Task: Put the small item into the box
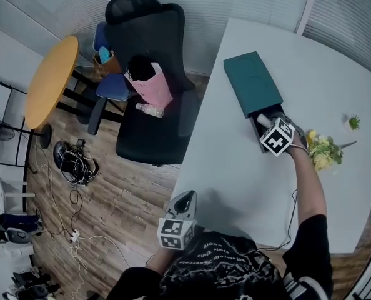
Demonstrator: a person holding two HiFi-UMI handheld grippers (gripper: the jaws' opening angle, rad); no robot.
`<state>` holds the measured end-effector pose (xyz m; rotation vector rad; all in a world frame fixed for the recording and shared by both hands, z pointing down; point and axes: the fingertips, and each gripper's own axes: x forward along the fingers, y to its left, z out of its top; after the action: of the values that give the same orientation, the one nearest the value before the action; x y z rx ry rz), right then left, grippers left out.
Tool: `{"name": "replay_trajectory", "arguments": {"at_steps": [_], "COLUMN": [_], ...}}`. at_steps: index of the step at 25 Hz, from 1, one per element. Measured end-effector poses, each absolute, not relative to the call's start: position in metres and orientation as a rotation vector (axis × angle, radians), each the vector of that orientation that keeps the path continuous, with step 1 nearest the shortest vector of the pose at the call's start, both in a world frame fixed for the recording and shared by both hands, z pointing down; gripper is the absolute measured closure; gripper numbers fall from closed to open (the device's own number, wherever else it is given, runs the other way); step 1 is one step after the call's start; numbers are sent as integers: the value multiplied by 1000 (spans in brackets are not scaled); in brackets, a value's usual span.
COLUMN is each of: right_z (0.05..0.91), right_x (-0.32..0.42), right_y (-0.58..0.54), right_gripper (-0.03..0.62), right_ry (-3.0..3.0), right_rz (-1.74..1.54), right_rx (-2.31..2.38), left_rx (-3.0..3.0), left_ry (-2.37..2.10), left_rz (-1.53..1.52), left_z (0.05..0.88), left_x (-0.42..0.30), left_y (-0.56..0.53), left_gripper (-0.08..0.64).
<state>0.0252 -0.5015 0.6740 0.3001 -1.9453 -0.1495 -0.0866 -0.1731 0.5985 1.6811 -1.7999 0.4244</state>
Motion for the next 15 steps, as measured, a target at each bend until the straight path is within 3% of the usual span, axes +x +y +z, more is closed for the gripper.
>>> {"name": "replay_trajectory", "arguments": {"at_steps": [3, 15], "right_z": [663, 558], "right_x": [25, 34], "right_y": [-491, -442], "right_gripper": [337, 341], "right_ry": [-1964, -2165], "right_rz": [-157, -245], "right_rx": [288, 472], "left_rx": [1666, 1828], "left_ry": [-1803, -1745], "left_rz": [343, 321], "left_z": [589, 573], "left_x": [-86, -74], "left_y": [-177, -170], "left_gripper": [540, 541]}}
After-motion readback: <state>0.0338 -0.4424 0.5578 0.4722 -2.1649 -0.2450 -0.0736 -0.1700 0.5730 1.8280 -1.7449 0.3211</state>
